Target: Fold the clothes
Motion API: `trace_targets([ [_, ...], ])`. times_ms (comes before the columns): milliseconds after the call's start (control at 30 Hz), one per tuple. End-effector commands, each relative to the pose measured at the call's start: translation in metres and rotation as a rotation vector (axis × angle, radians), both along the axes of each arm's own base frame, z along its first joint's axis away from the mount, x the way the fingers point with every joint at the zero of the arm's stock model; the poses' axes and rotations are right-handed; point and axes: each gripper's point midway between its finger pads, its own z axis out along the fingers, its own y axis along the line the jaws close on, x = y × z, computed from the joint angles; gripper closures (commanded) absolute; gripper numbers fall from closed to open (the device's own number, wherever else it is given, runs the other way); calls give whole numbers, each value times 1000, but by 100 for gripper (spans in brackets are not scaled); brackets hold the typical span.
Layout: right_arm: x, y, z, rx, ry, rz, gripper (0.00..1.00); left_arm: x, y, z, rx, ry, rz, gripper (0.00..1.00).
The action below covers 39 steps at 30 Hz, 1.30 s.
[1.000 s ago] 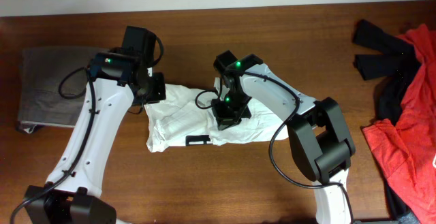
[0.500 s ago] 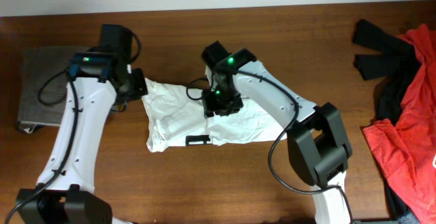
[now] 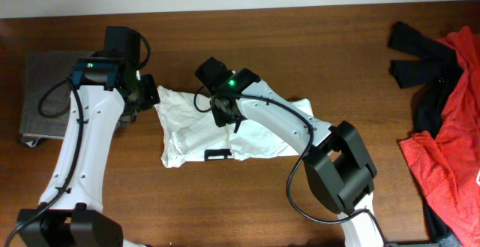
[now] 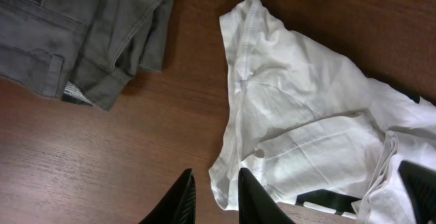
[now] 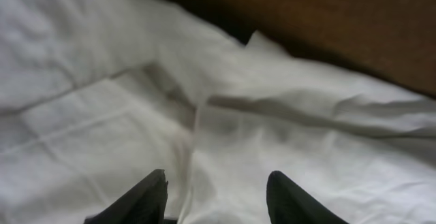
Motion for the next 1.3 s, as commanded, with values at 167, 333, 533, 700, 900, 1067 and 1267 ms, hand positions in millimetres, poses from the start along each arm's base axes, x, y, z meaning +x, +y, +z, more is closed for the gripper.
trace_targets([
  [167, -2, 4, -21, 7, 41, -53, 49, 2, 0, 6, -12, -21, 15, 78],
  [333, -7, 1, -36, -12, 76, -52, 49, 2, 0, 6, -12, -20, 15, 78],
  [533, -6, 1, -37, -15, 72, -53, 49, 1, 0, 6, -12, -18, 15, 78],
  [700, -8, -4, -45, -41, 76, -56, 53, 1, 0, 6, -12, -17, 15, 78],
  [900, -9, -5, -53, -52, 88, -57, 53, 1, 0, 6, -12, -17, 15, 78],
  [1067, -9, -6, -53, -55, 90, -58, 54, 1, 0, 6, -12, -17, 15, 78],
  [1267, -10, -7, -53, -57, 93, -57, 71, 1, 0, 6, -12, -17, 15, 78],
])
